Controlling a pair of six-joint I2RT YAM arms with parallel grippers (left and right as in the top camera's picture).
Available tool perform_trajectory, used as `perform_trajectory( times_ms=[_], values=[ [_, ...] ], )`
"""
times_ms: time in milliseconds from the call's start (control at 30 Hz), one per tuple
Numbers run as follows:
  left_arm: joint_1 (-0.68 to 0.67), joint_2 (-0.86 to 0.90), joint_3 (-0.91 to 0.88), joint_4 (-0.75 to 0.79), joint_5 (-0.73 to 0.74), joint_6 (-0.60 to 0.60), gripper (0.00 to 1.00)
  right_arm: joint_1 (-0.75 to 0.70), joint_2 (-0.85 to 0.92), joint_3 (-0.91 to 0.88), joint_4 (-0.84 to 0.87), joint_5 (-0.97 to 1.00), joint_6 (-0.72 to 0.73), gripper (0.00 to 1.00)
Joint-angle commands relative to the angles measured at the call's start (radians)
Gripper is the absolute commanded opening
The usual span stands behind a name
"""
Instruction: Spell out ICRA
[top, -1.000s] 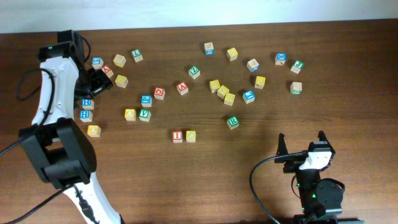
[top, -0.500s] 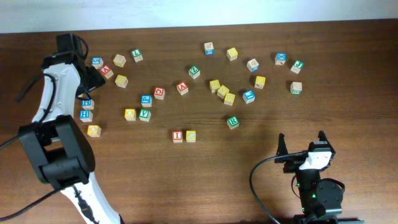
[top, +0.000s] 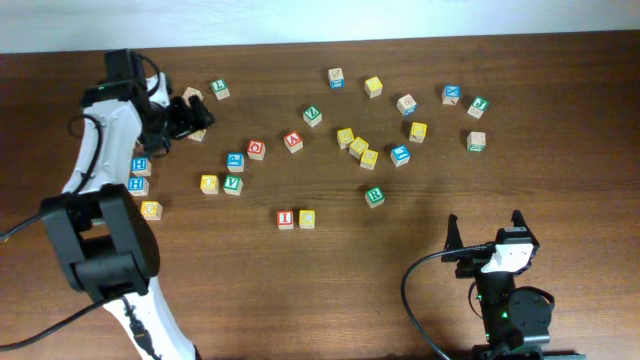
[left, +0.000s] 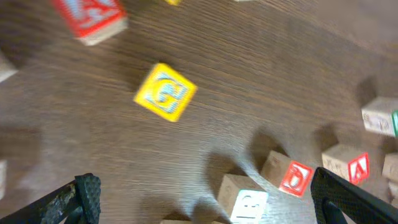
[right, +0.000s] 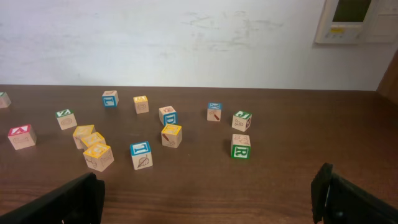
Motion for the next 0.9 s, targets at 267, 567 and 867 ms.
perform_trajectory(
  times_ms=[267,567,867],
  values=[
    [-0.073,0.002,-0.004,0.130,-0.083,0.049,0.99,-0.007,-0.006,-0.005,-0.006,0.012,0.004,0.98],
    [-0.073,0.002,-0.004,0.016,-0.131,0.050,0.99,-0.007,-0.006,-0.005,-0.006,0.012,0.003,0.98],
    [-0.073,0.002,-0.004,0.006,-0.230,0.048,0.99,-0.007,-0.006,-0.005,-0.006,0.012,0.004,0.98]
  ],
)
